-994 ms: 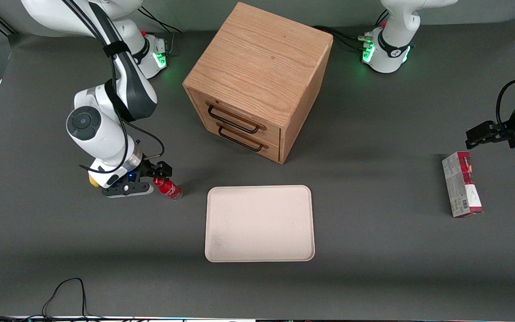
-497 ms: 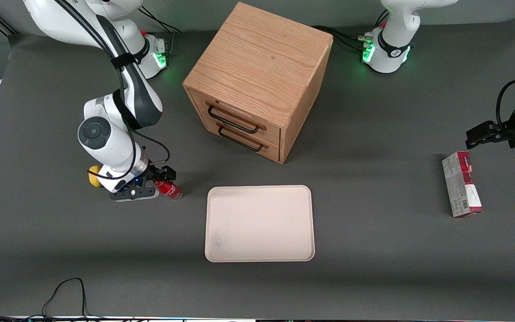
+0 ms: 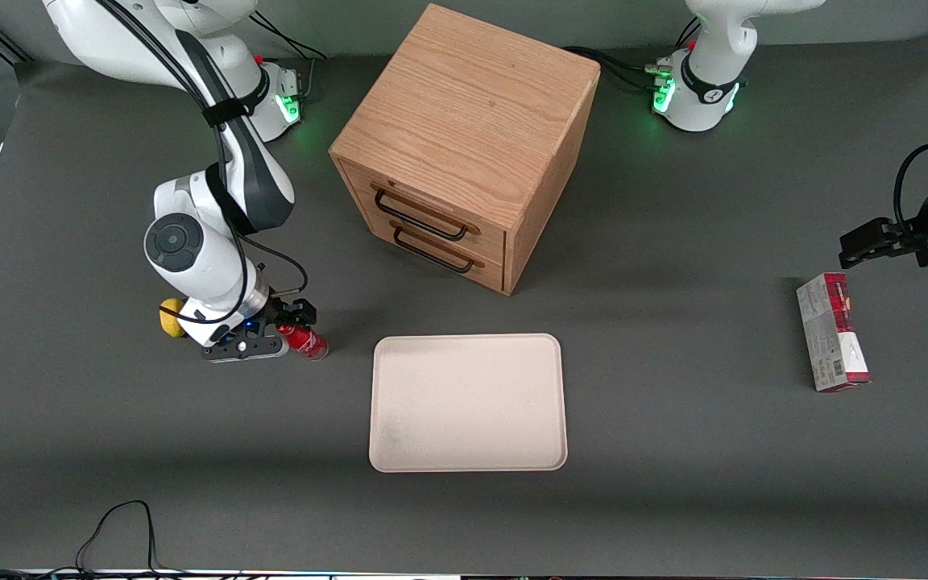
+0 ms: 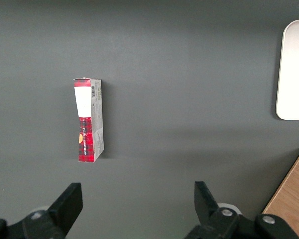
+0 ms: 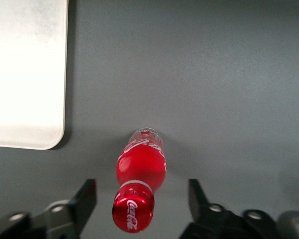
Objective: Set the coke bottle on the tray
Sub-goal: 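Lower the right gripper and close it around the bottle's cap end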
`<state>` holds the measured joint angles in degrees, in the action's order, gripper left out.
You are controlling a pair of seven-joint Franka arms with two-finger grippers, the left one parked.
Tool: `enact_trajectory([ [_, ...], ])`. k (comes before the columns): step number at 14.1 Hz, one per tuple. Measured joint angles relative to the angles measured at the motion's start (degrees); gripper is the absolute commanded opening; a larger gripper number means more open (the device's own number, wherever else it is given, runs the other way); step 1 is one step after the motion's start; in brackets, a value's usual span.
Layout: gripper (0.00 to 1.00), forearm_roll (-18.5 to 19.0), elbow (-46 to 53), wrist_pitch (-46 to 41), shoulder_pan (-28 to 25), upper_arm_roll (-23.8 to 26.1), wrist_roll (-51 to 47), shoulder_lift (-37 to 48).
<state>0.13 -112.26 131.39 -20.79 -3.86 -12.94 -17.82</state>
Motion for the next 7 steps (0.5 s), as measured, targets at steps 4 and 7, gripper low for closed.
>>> enact_trajectory([
  [4,0.00,0.0,0.1,-0.4,0.0,0.0,0.0,0.2],
  [7,0.00,0.0,1.0,-2.4,0.0,0.0,0.0,0.3],
])
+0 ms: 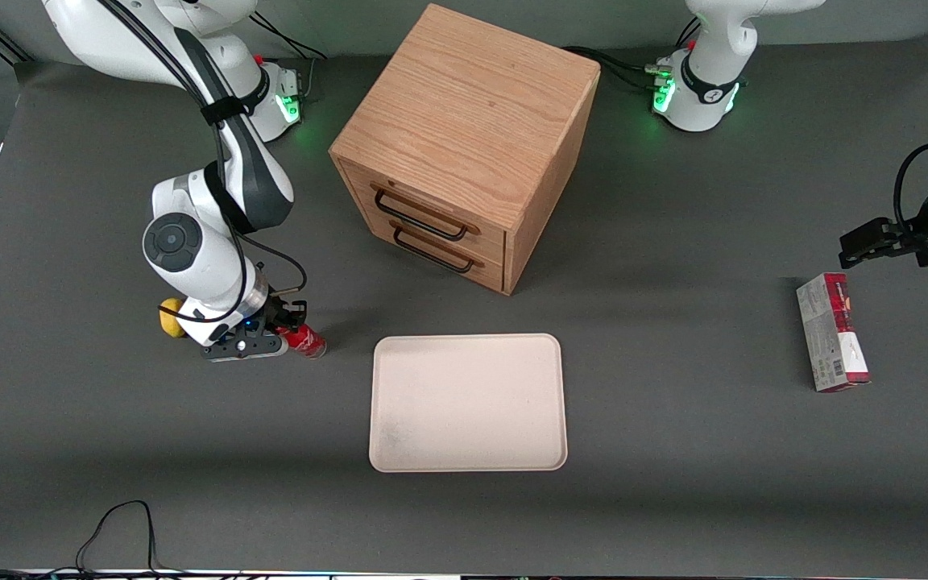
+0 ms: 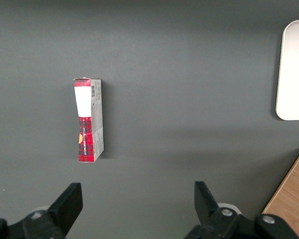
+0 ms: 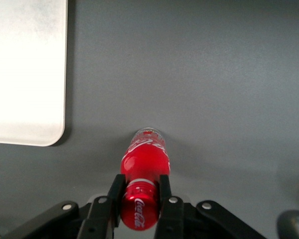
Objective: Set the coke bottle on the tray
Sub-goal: 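Lower the right gripper and close it around the bottle's cap end, then lift the red bottle off the table with the right gripper, then carry the bottle over the cream tray's corner and lower it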
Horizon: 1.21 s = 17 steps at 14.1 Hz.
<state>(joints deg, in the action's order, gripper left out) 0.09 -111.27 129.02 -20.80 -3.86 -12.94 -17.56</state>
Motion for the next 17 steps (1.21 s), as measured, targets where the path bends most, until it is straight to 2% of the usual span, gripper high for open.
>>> enact_trajectory([
  [3,0.00,0.0,6.6,-8.1,0.0,0.0,0.0,0.3],
  [4,0.00,0.0,13.6,-15.8,0.1,-0.1,0.0,0.6],
  [10,0.00,-0.1,36.2,-40.7,0.1,-0.2,0.4,1.5],
  [12,0.00,-0.4,40.3,-44.5,0.1,-0.1,0.5,1.7],
  [15,0.00,-0.6,42.8,-44.6,0.0,0.9,0.8,0.5],
  [17,0.00,-0.7,47.9,-44.6,-0.1,3.2,0.9,-3.1],
])
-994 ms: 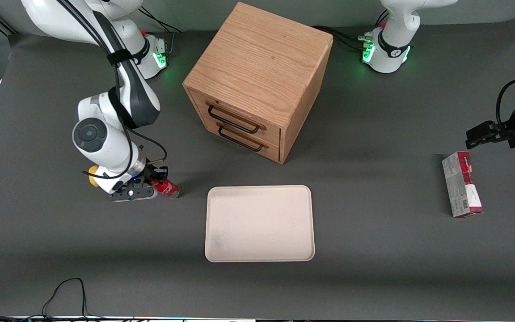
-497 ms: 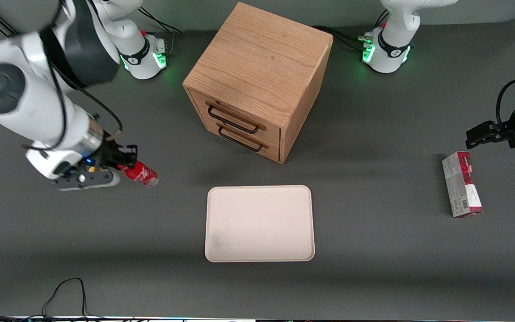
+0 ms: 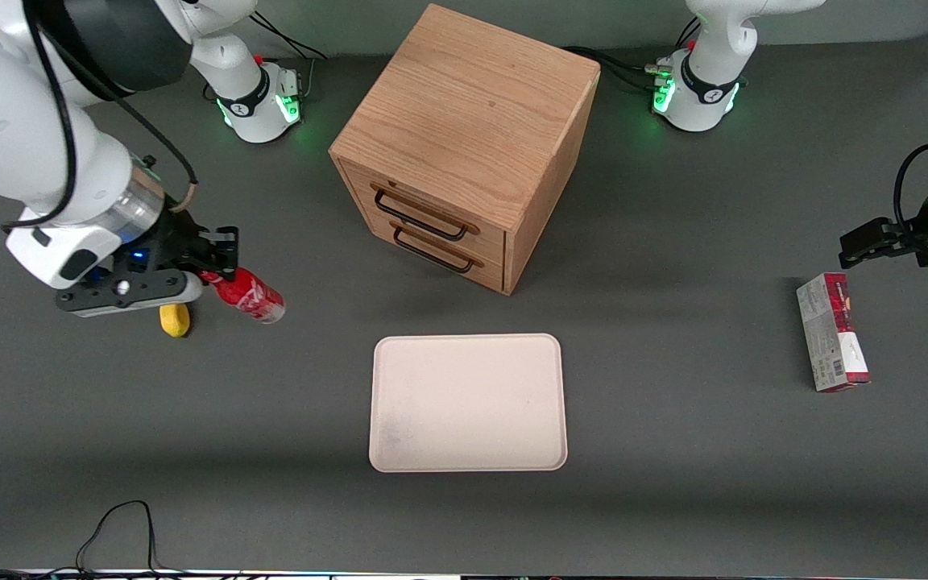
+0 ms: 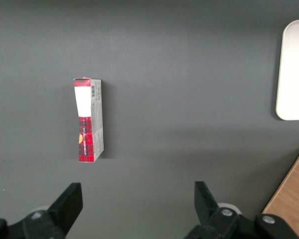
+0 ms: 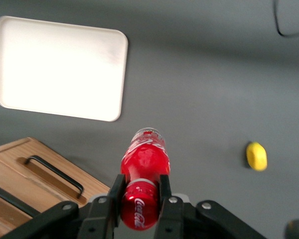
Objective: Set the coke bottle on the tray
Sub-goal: 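Carry the bottle over the cream tray's corner and lower it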
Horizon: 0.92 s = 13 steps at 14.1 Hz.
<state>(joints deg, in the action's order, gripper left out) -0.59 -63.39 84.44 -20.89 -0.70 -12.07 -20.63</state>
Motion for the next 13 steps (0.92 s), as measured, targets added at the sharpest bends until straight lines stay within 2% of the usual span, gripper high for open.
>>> enact_trajectory([
  [3,0.00,0.2,8.1,0.9,-0.8,3.1,0.0,-7.8],
  [5,0.00,2.1,11.3,3.0,-2.8,3.5,0.0,-12.0],
  [9,0.00,3.8,13.8,6.9,-6.1,3.6,0.0,-16.4],
  [13,0.00,4.7,14.1,10.3,-6.1,3.4,0.0,-19.2],
])
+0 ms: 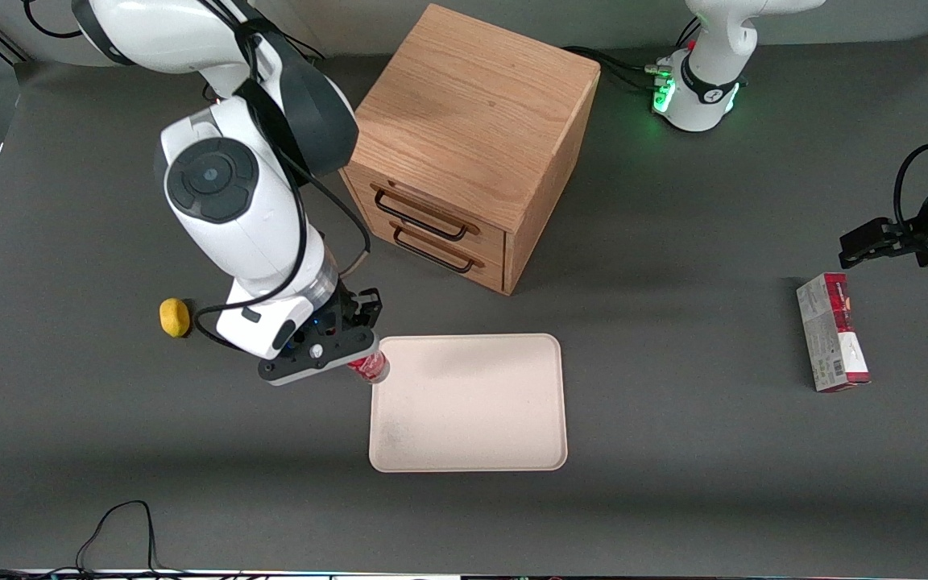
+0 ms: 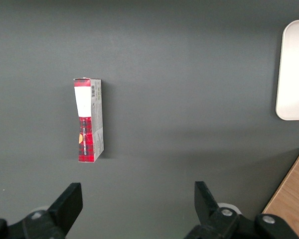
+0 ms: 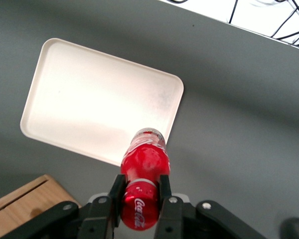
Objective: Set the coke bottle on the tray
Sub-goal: 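Carry the bottle over the cream tray's corner and lower it, then open the right gripper to release the bottle onto the tray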
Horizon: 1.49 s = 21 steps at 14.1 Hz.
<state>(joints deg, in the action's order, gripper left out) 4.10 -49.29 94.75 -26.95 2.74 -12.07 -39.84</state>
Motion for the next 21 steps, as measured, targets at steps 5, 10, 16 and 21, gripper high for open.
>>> enact_trajectory([
  [5,0.00,0.6,0.0,10.3,0.7,-0.1,0.0,-8.6],
  [10,0.00,0.7,0.1,16.1,0.7,-0.4,0.0,-14.6],
  [16,0.00,0.7,0.1,16.3,0.9,-1.0,0.0,-15.5],
  [21,0.93,0.7,0.2,16.3,0.9,-1.0,0.0,-16.1],
])
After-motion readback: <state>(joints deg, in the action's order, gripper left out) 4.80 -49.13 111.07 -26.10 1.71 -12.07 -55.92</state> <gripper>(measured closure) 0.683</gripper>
